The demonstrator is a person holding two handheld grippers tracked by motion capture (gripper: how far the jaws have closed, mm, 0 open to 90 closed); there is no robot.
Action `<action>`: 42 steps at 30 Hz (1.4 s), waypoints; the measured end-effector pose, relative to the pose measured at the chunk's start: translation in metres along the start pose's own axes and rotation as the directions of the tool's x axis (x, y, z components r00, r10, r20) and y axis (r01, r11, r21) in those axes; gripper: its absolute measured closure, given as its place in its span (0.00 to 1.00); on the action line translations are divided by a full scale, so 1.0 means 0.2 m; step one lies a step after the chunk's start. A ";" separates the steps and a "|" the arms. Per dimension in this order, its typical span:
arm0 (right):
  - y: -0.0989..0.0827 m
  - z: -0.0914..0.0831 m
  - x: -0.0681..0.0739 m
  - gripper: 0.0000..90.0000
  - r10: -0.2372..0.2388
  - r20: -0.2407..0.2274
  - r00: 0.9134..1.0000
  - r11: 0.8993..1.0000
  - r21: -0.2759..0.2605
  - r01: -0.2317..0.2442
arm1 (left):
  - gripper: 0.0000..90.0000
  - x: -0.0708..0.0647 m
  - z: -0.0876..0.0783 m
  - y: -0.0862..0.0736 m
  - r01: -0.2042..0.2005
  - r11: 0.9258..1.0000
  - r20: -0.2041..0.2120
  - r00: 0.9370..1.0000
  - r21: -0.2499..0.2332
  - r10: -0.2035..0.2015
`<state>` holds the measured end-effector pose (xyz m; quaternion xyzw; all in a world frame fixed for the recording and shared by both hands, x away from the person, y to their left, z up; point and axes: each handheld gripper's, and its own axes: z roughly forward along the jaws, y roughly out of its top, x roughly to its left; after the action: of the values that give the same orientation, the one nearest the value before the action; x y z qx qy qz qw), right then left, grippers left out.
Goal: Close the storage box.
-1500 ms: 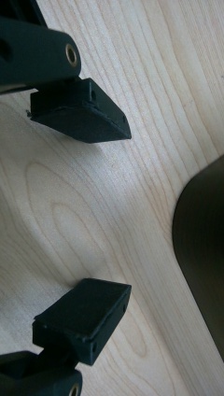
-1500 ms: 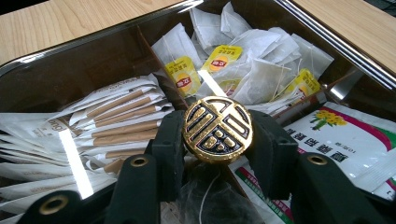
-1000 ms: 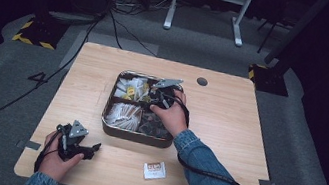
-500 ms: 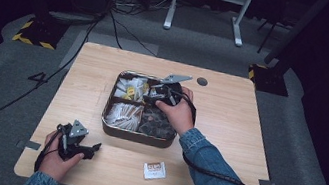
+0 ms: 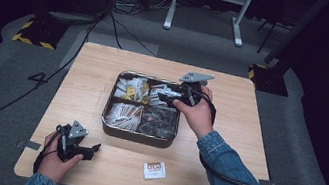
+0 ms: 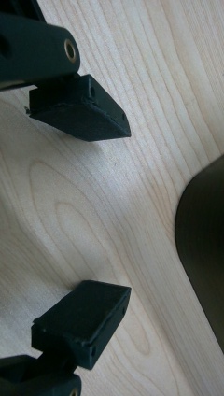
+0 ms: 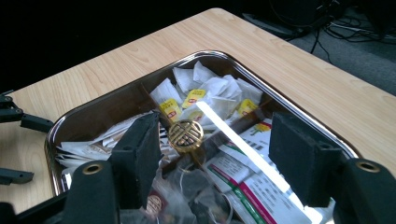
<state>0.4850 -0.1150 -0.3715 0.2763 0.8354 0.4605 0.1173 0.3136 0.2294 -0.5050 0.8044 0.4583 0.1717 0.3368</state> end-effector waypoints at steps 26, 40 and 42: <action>-0.26 -0.44 -0.13 0.34 0.044 0.074 0.996 0.999 0.013 -0.045 | 0.19 0.01 0.01 0.01 -0.012 1.000 0.012 1.000 0.008 0.011; -0.47 -0.58 -0.17 0.34 0.089 0.099 0.991 0.996 0.006 -0.090 | 0.18 0.01 0.01 0.01 -0.013 1.000 0.013 1.000 0.009 0.012; -0.51 -0.59 -0.18 0.36 0.101 0.093 0.990 0.995 0.012 -0.103 | 0.18 0.01 0.01 0.01 -0.013 1.000 0.012 1.000 0.009 0.013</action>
<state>0.4256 -0.2607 -0.3936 0.3407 0.8177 0.4456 0.1298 0.3177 0.2288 -0.5052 0.8099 0.4519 0.1669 0.3348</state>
